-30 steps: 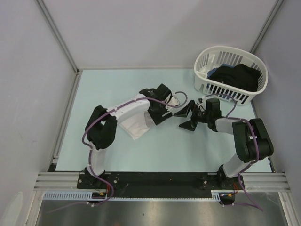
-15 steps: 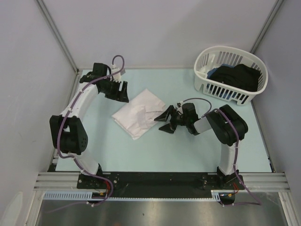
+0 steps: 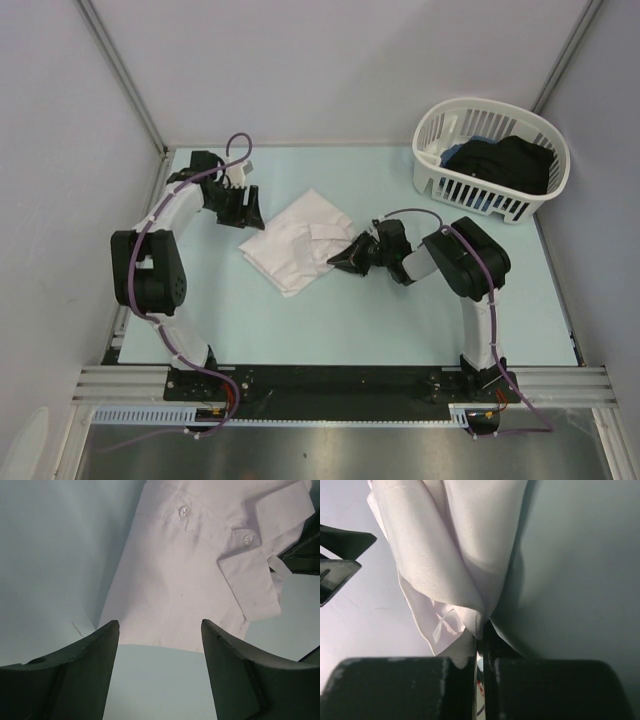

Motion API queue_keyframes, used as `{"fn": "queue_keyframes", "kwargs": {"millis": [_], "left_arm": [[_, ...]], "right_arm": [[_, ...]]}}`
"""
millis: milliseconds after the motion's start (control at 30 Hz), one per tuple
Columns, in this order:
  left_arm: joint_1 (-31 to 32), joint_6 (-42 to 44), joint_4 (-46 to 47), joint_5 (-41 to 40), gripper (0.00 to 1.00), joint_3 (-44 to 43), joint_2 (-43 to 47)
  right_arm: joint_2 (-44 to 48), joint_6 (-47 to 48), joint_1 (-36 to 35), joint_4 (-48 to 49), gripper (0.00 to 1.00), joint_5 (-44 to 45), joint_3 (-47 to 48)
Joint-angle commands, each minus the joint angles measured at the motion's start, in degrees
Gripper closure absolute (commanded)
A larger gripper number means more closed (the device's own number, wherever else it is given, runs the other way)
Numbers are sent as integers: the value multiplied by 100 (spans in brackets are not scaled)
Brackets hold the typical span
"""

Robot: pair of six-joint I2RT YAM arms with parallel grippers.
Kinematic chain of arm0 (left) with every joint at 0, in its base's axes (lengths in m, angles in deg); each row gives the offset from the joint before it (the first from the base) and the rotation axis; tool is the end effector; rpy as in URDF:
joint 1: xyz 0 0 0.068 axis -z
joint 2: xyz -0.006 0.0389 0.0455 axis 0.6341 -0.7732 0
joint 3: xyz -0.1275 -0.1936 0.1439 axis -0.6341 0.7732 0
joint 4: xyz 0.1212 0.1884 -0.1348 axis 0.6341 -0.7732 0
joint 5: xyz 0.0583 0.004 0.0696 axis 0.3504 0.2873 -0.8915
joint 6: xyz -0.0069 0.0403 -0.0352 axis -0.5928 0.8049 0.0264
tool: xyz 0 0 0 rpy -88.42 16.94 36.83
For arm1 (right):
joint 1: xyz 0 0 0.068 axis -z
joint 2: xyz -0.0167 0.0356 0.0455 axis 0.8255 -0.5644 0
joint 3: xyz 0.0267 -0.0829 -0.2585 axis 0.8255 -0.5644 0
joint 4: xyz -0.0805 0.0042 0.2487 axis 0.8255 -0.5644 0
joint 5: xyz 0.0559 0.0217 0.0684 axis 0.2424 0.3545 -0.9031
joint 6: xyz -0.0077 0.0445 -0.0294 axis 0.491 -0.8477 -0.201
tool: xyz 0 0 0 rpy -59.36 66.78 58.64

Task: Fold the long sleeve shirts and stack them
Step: Fold the shirt

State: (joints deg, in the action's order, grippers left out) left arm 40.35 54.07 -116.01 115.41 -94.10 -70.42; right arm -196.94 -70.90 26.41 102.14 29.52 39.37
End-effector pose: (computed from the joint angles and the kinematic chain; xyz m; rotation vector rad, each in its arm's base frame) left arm 0.3742 -0.0236 0.2368 0.3492 2.5973 -0.6350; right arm 0.3136 0.1975 0.0794 0.5372 2.4183 1.5472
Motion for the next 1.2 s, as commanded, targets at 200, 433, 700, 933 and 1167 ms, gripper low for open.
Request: {"fn": "queue_keyframes", "kwargs": {"millis": [200, 433, 700, 933, 1167], "left_arm": [[-3, 7, 328, 192, 27, 599, 605], [-3, 428, 293, 569, 27, 933, 904], [120, 508, 670, 1826, 29, 206, 73], [691, 465, 714, 1599, 28, -1789, -1605], [990, 61, 1004, 1581, 27, -3642, -3127]], "right_arm": [[715, 2041, 628, -1845, 100, -609, 61], [804, 6058, 1192, -5436, 100, -1506, 1446], [-48, 8449, 1385, -7849, 100, -1005, 3223], [258, 7450, 1648, -8174, 38, -880, 3578], [2007, 5694, 1904, -7465, 12, -1619, 1496]]}}
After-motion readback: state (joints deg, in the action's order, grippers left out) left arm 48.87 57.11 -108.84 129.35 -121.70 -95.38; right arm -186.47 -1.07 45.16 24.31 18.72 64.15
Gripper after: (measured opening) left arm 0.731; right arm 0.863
